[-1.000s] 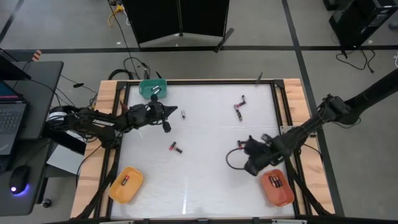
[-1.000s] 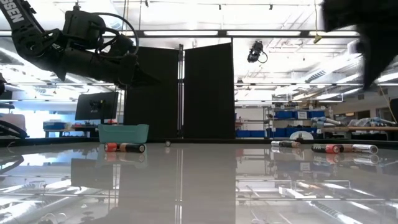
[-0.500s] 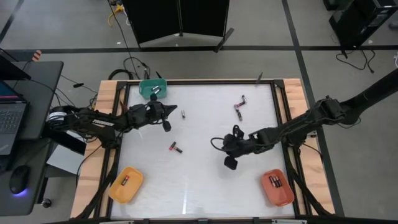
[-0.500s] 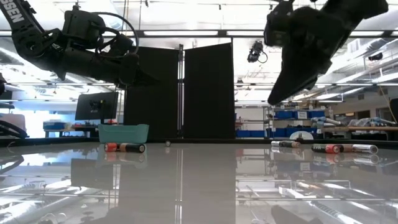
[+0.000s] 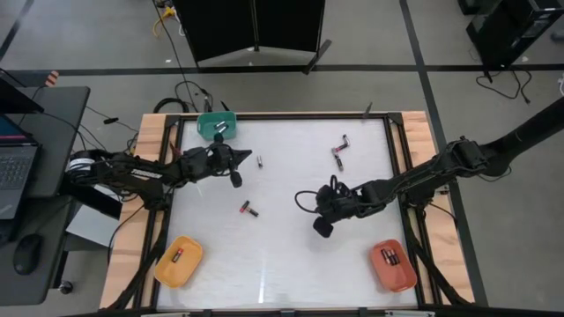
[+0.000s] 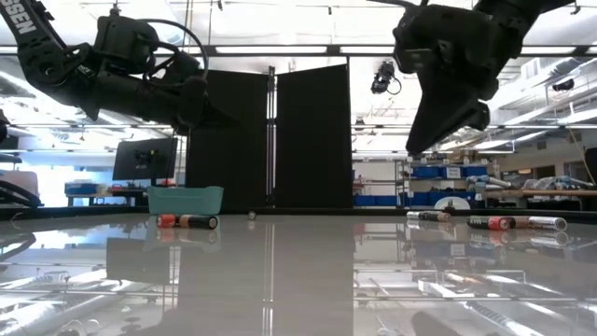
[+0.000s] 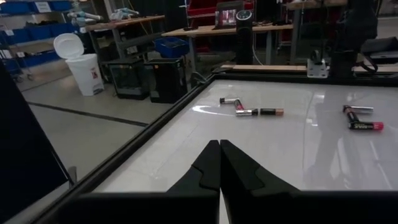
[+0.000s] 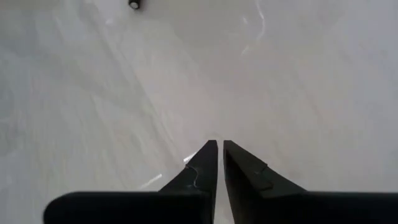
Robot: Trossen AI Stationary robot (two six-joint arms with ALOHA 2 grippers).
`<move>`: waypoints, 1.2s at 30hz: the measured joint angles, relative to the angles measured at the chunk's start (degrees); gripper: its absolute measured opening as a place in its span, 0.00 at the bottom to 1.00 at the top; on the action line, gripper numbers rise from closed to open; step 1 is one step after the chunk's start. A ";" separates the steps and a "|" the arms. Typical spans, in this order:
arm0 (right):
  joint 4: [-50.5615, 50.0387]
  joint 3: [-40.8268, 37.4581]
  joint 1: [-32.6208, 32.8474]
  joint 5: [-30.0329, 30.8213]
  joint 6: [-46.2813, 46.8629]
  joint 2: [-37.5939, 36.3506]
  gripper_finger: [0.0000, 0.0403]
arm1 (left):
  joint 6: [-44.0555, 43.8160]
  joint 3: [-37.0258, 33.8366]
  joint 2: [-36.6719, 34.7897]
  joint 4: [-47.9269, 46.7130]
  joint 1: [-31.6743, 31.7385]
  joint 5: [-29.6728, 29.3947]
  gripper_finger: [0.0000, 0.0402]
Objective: Sort batteries
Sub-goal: Put the middle right red battery into the yellow bin
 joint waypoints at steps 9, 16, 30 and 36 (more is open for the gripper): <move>-7.36 0.02 0.98 -0.70 11.67 0.04 0.22 | 0.07 0.00 0.00 -0.92 0.00 0.16 0.02; -9.55 0.02 3.07 -0.71 18.34 0.04 0.34 | 0.04 0.00 0.00 -0.92 0.00 0.14 0.02; -22.18 0.04 1.63 0.25 32.35 0.04 0.41 | -0.02 0.00 0.00 -0.99 0.00 0.12 0.02; -22.33 -1.44 0.28 -1.48 33.15 0.04 0.41 | -0.02 0.00 0.00 -1.05 0.00 0.12 0.02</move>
